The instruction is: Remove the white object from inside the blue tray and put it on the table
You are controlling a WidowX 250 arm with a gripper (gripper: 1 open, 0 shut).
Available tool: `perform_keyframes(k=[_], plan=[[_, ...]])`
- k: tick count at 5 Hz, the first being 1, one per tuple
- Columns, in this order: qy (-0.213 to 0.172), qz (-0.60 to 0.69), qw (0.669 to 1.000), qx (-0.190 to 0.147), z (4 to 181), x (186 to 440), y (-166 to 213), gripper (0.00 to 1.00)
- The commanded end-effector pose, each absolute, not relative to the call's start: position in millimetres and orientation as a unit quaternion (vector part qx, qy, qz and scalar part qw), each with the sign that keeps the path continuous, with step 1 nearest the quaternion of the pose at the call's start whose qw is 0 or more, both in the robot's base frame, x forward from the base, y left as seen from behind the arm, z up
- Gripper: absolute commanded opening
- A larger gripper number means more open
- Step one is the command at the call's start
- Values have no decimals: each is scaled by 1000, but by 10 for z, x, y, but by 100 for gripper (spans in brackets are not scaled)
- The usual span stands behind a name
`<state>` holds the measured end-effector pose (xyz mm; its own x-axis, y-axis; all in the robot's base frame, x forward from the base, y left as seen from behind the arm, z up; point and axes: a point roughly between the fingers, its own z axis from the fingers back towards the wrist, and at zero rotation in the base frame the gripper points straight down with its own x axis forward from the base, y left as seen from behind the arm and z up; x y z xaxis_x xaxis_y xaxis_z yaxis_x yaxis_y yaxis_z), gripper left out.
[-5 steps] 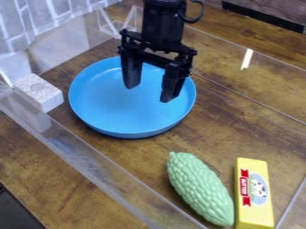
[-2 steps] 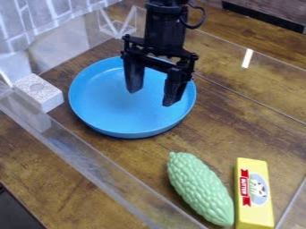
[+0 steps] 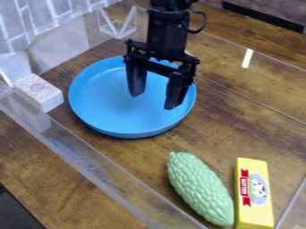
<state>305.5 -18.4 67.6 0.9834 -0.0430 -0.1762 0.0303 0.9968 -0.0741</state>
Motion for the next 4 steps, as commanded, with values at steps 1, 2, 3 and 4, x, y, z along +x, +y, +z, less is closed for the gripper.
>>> perform_keyframes(k=[1,2,3,4], plan=[[61,-35,997,-36,795,3172,-306,100],[57,-44,997,-37,800,3201,-387,100],[58,-52,996,-38,789,3227,-453,100],[59,-57,996,-39,757,3244,-503,100]])
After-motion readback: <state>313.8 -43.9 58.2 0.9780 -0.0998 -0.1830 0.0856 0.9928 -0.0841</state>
